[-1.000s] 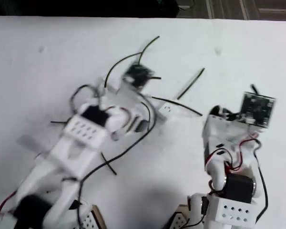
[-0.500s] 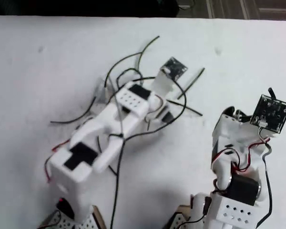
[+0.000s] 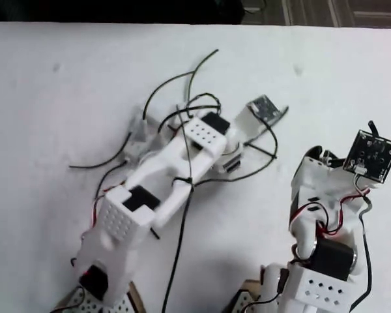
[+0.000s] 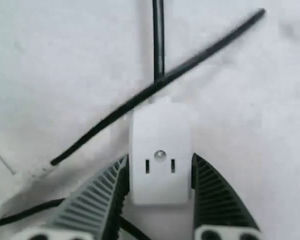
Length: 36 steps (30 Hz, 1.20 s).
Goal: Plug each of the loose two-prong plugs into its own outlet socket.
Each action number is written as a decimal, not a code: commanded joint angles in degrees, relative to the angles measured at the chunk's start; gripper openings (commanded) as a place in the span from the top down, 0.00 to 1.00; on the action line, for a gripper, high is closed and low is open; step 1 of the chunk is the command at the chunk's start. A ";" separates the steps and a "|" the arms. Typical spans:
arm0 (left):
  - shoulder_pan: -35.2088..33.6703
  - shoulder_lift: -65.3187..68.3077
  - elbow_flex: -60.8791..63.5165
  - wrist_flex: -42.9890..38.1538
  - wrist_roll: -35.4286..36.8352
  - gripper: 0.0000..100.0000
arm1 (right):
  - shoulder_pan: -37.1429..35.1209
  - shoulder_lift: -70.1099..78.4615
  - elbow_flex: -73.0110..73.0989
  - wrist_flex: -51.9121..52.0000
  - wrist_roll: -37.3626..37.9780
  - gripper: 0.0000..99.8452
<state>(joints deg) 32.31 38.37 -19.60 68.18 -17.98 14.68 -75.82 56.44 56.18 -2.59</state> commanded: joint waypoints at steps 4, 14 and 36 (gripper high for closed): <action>0.13 -8.84 -6.95 14.86 -1.58 0.98 | 0.48 0.04 -2.64 -1.27 0.09 0.98; 0.04 -35.82 -6.42 34.29 -1.49 0.98 | 0.48 0.04 -2.64 -1.27 0.09 0.98; -18.24 -87.34 23.65 33.58 -2.02 0.67 | 0.04 0.04 -0.88 -2.77 0.09 0.98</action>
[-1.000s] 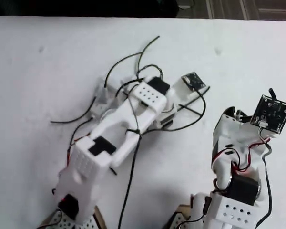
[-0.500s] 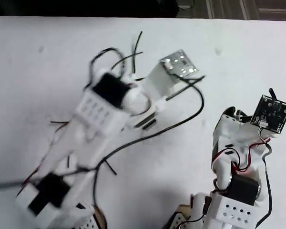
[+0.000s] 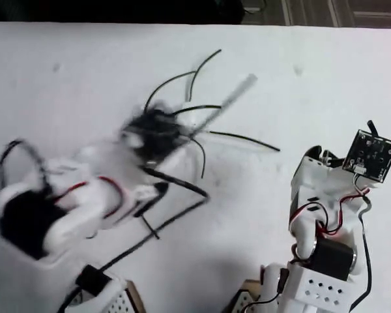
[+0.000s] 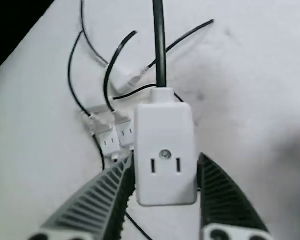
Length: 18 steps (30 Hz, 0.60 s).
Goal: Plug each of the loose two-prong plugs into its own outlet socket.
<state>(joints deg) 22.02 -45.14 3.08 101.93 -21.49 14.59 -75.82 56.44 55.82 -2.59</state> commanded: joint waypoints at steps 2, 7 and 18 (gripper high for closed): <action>-13.23 -4.97 2.11 -0.18 0.88 0.66 | 0.13 0.04 0.53 -4.70 0.09 0.98; -19.82 -5.67 8.62 -0.18 -4.04 0.66 | 0.04 -0.31 1.76 -6.20 0.09 0.98; -26.95 -10.59 40.35 -18.46 -11.43 0.66 | -3.65 0.04 2.11 -5.76 0.09 0.98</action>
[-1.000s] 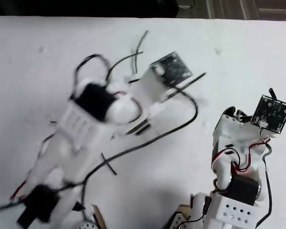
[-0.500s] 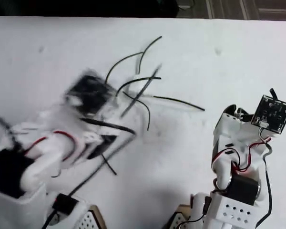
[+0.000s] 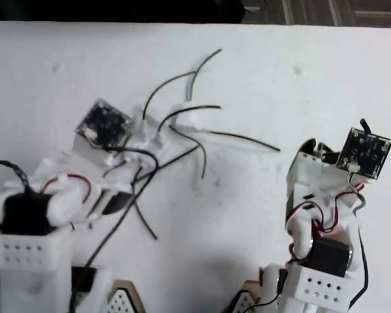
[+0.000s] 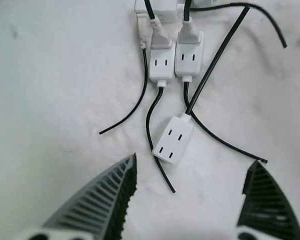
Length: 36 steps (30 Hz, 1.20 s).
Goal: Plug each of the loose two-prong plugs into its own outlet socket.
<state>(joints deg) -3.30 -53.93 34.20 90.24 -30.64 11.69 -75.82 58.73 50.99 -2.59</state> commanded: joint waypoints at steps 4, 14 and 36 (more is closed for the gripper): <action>-5.49 -2.15 20.84 -16.88 -7.03 0.66 | -0.75 0.04 0.00 -0.92 0.09 0.98; -10.59 -1.01 27.43 -23.30 -15.56 0.66 | -0.84 -0.31 1.32 -1.27 0.18 0.98; -9.71 62.29 -9.41 -22.33 -15.74 0.73 | -0.92 -0.40 1.32 -1.27 0.18 0.98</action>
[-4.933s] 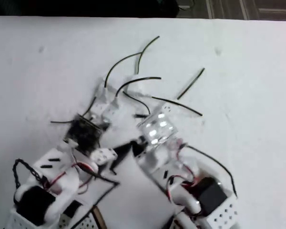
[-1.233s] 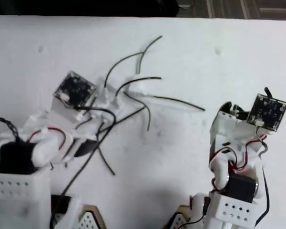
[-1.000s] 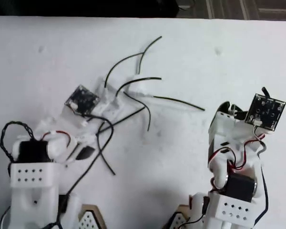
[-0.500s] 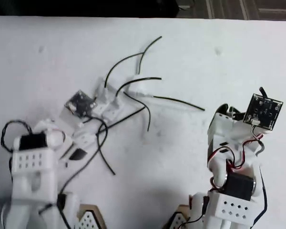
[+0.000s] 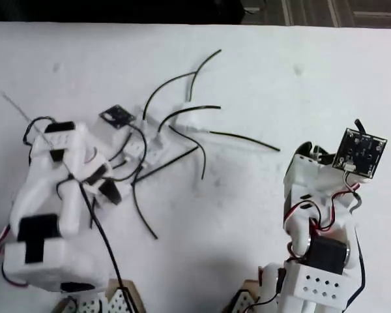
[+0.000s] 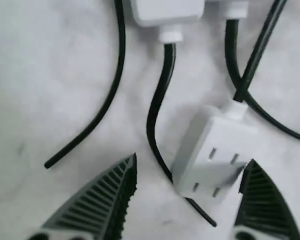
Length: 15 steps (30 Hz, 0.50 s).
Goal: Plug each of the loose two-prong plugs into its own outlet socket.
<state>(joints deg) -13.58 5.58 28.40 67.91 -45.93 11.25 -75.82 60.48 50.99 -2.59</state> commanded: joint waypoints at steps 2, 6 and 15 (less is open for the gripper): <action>2.15 4.88 -4.48 2.29 -0.44 0.77 | -0.48 -0.40 -0.44 -1.27 0.18 0.98; 6.20 5.58 -4.04 4.75 -0.18 0.83 | -0.48 -0.40 -0.44 -1.27 0.18 0.98; 12.09 0.84 -2.90 4.84 6.68 0.96 | -0.48 -0.40 -0.44 -1.27 0.18 0.98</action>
<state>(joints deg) -4.44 10.86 25.58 72.31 -42.68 11.25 -75.82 60.48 50.99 -2.59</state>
